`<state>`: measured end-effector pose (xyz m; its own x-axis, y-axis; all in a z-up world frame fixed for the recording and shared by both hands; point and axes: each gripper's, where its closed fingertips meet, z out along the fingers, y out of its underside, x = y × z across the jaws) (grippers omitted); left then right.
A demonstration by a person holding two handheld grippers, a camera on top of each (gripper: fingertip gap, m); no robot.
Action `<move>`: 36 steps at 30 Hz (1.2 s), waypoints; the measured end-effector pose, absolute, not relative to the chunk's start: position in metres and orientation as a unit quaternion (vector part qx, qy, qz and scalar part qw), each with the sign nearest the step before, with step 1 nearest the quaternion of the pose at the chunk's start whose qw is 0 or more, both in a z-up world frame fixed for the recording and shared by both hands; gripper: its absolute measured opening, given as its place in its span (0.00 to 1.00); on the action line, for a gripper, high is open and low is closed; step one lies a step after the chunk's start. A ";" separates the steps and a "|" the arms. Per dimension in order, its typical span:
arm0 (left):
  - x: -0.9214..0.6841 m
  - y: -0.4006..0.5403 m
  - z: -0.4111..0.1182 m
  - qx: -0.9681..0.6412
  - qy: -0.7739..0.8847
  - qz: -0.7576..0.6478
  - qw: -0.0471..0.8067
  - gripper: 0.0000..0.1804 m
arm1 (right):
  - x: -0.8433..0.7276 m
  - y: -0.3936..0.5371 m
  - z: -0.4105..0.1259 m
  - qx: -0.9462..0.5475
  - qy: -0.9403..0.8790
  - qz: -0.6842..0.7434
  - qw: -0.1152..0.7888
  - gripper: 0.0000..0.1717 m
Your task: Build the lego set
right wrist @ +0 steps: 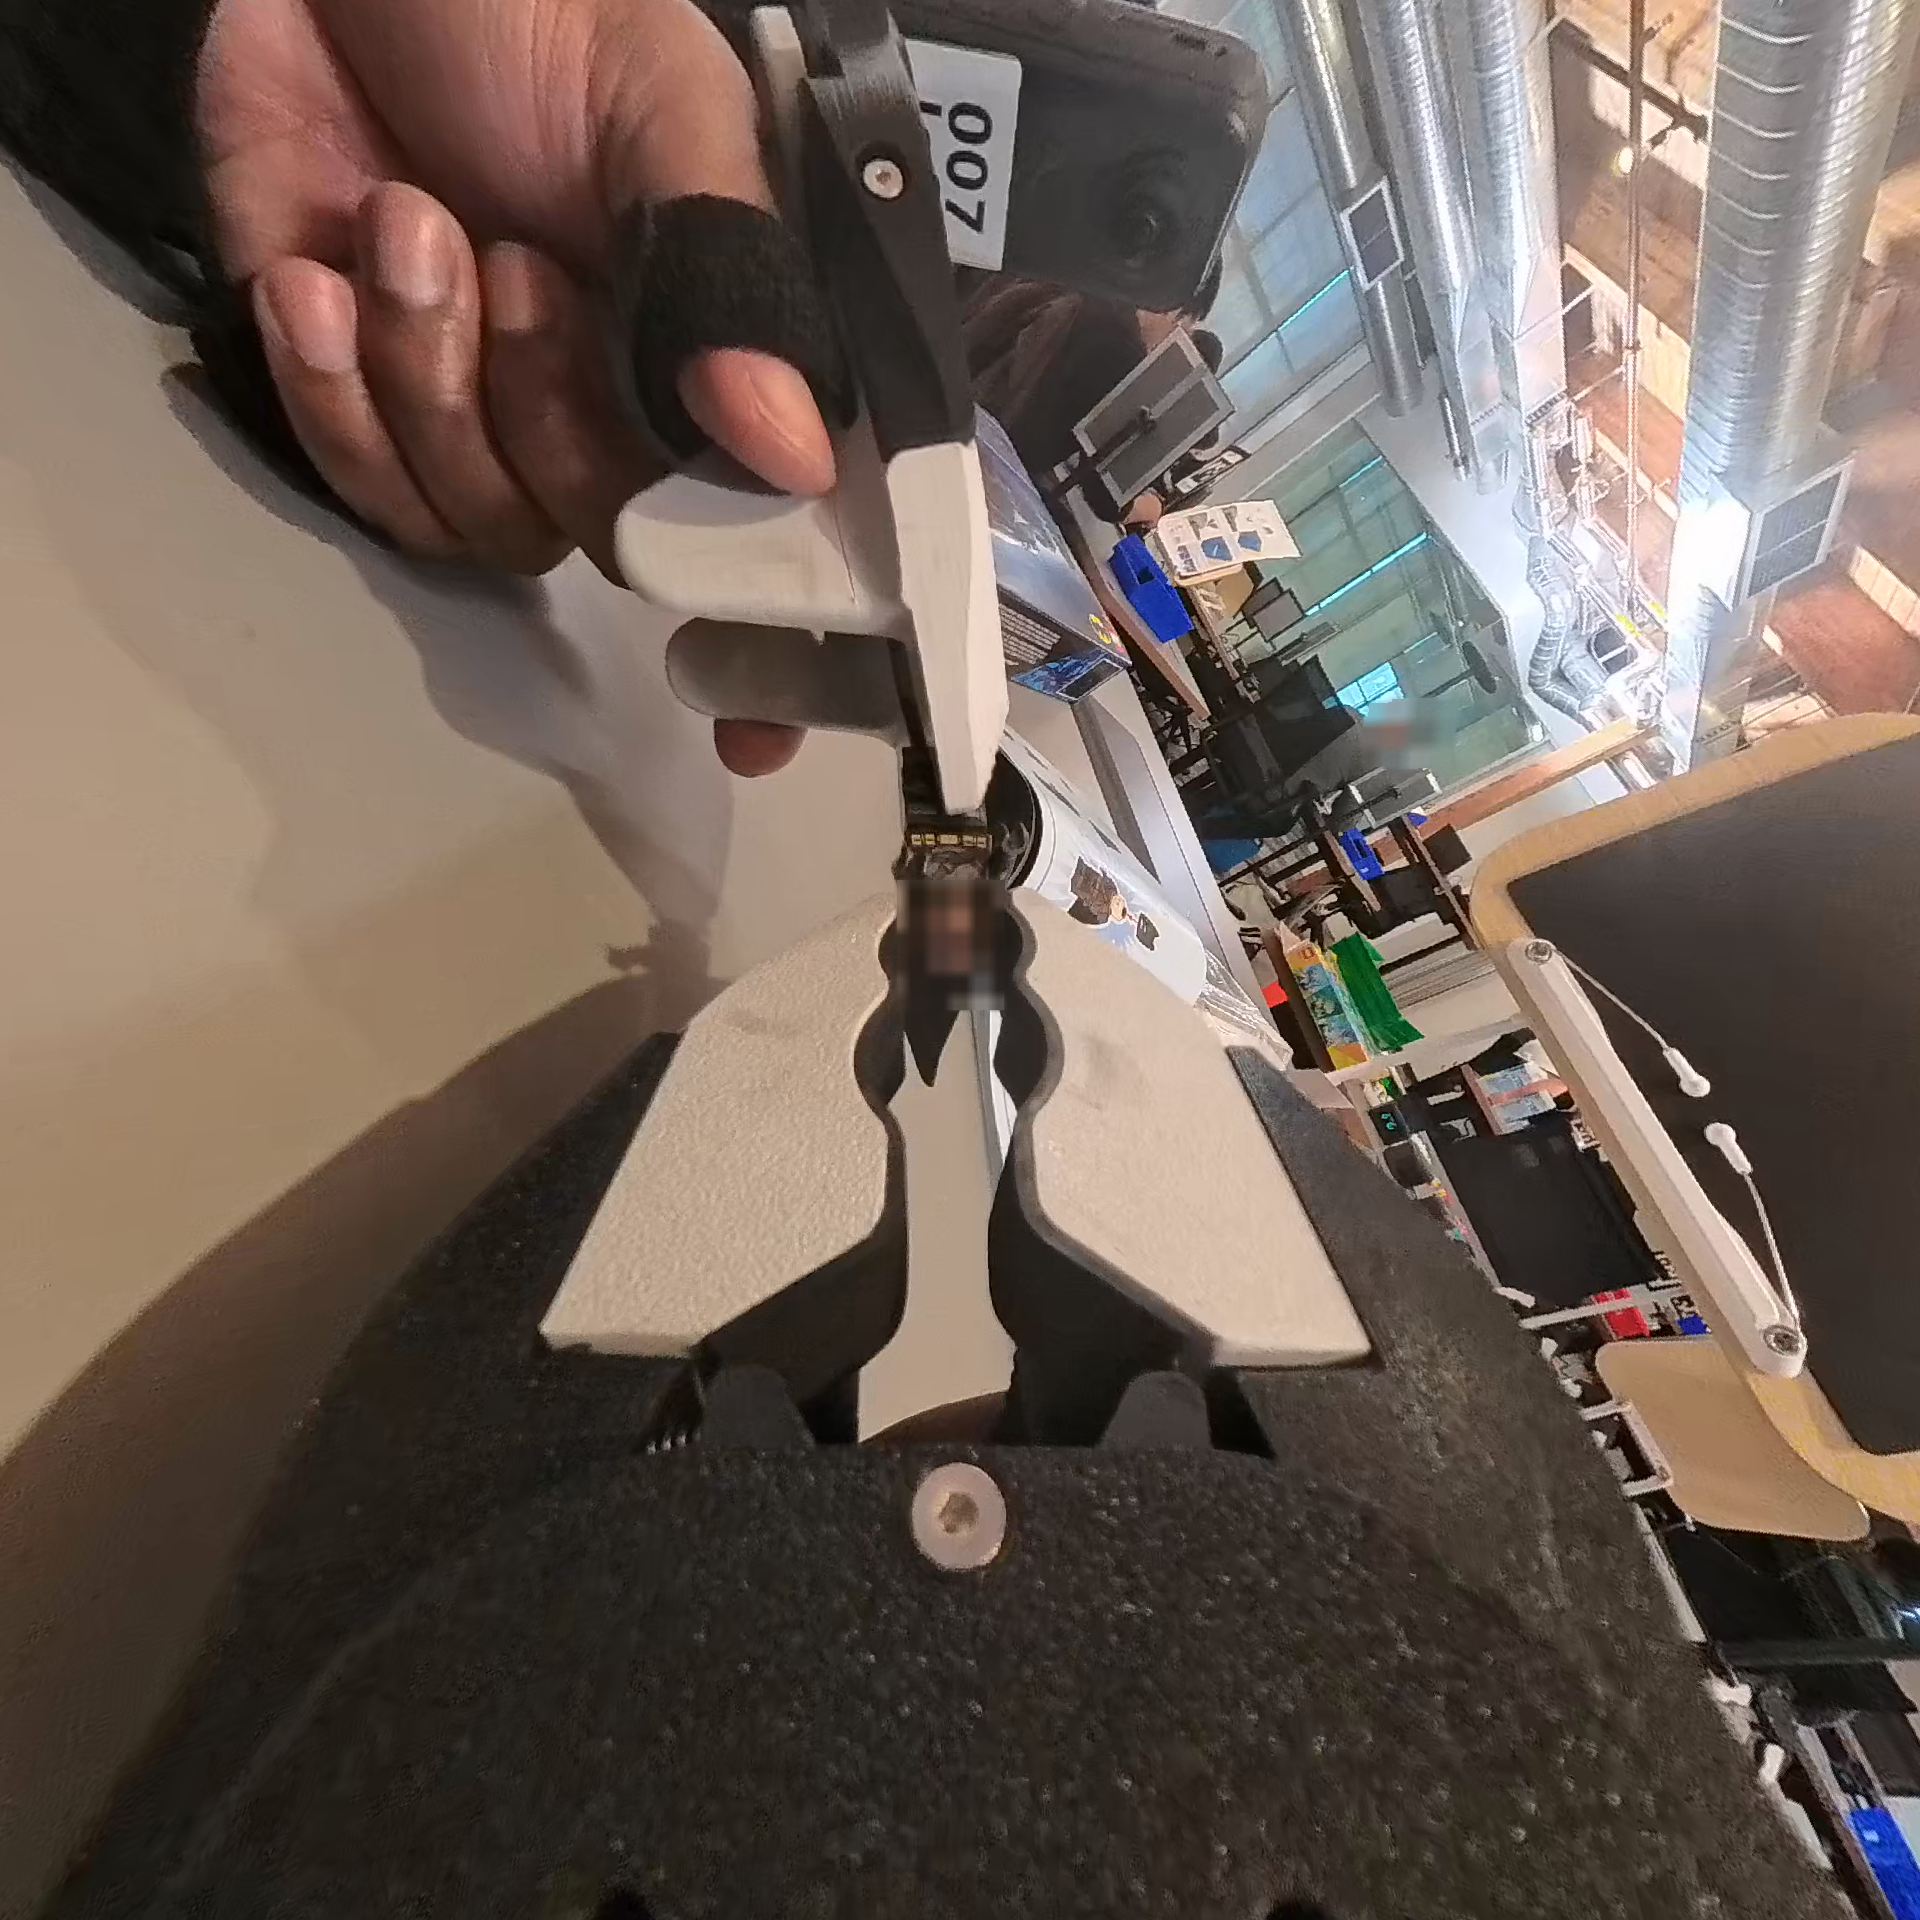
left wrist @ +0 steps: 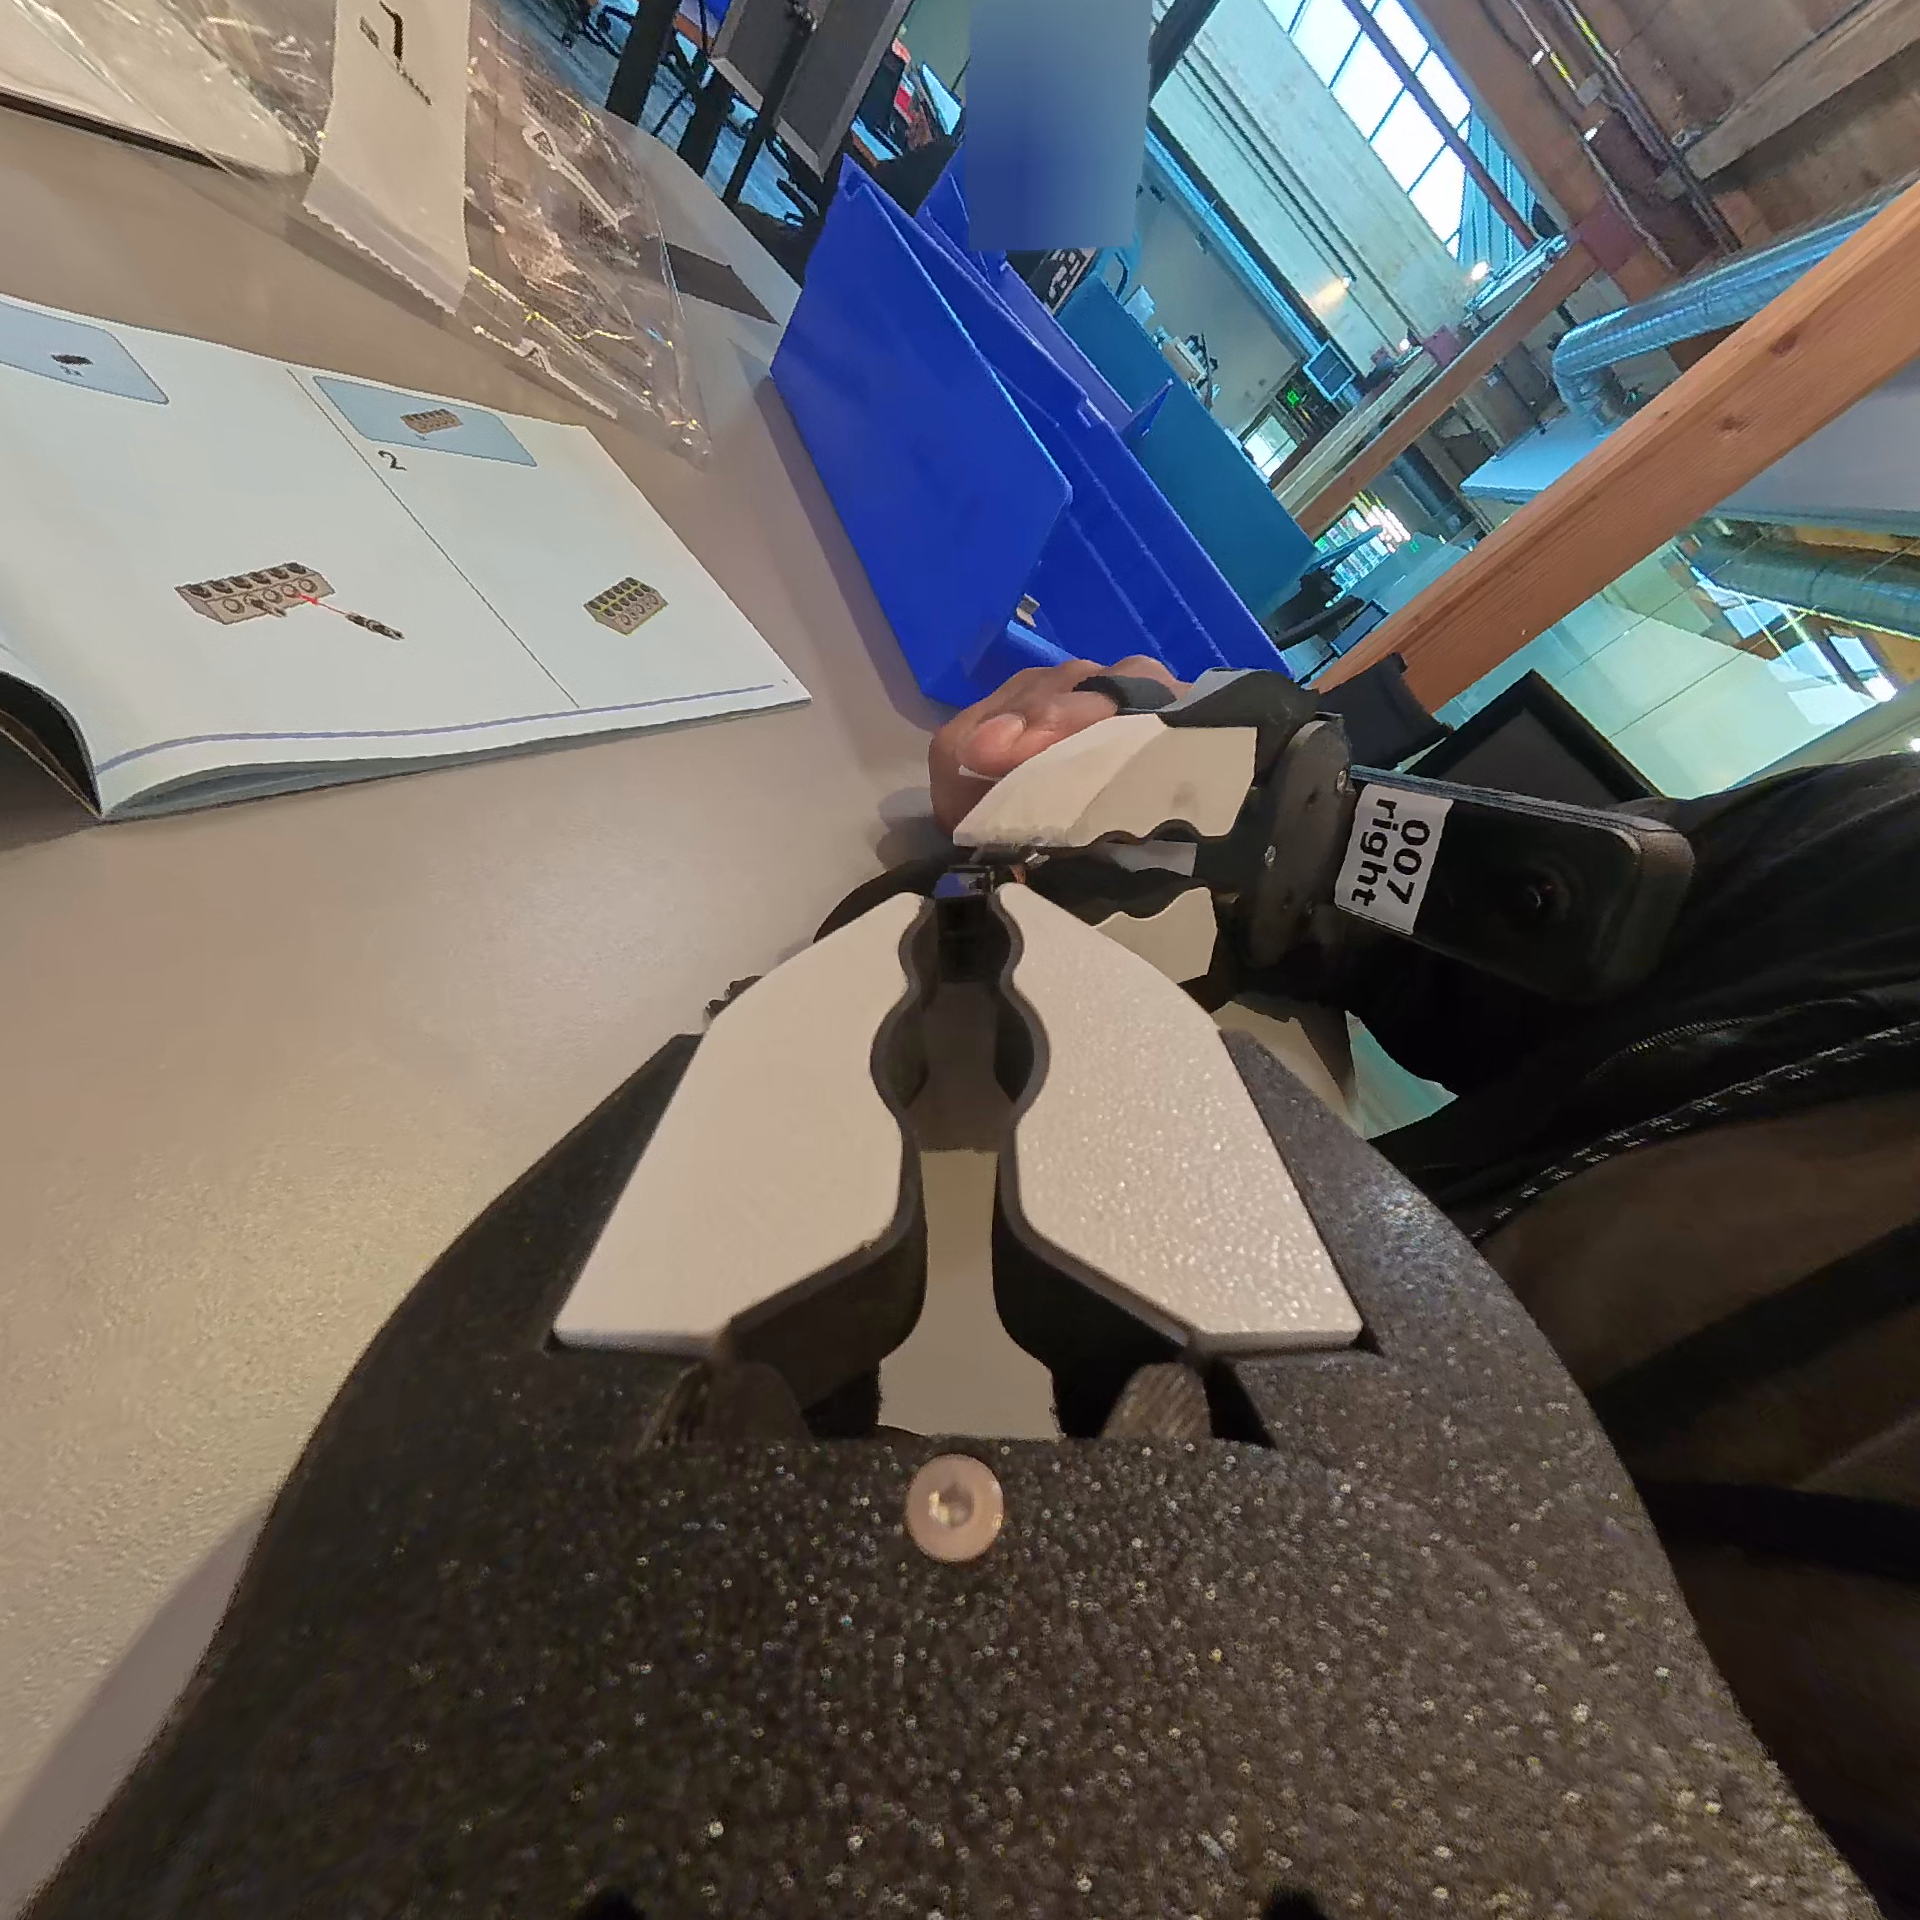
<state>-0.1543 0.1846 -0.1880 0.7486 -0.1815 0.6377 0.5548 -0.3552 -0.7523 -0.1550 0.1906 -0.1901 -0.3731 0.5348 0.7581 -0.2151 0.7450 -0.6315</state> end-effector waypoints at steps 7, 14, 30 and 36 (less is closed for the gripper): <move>-0.155 0.185 -0.190 -0.757 -0.128 -0.328 0.551 0.04 | -0.156 0.190 -0.192 -0.110 -0.759 0.338 0.546 0.07; -0.156 0.185 -0.190 -0.753 -0.137 -0.330 0.552 0.04 | -0.157 0.190 -0.192 -0.119 -0.758 0.339 0.545 0.07; -0.156 0.185 -0.188 -0.746 -0.147 -0.338 0.554 0.05 | -0.160 0.190 -0.191 -0.124 -0.756 0.339 0.546 0.08; -0.170 0.184 -0.187 -0.743 -0.160 -0.322 0.564 0.04 | -0.163 0.197 -0.199 -0.123 -0.774 0.316 0.535 0.11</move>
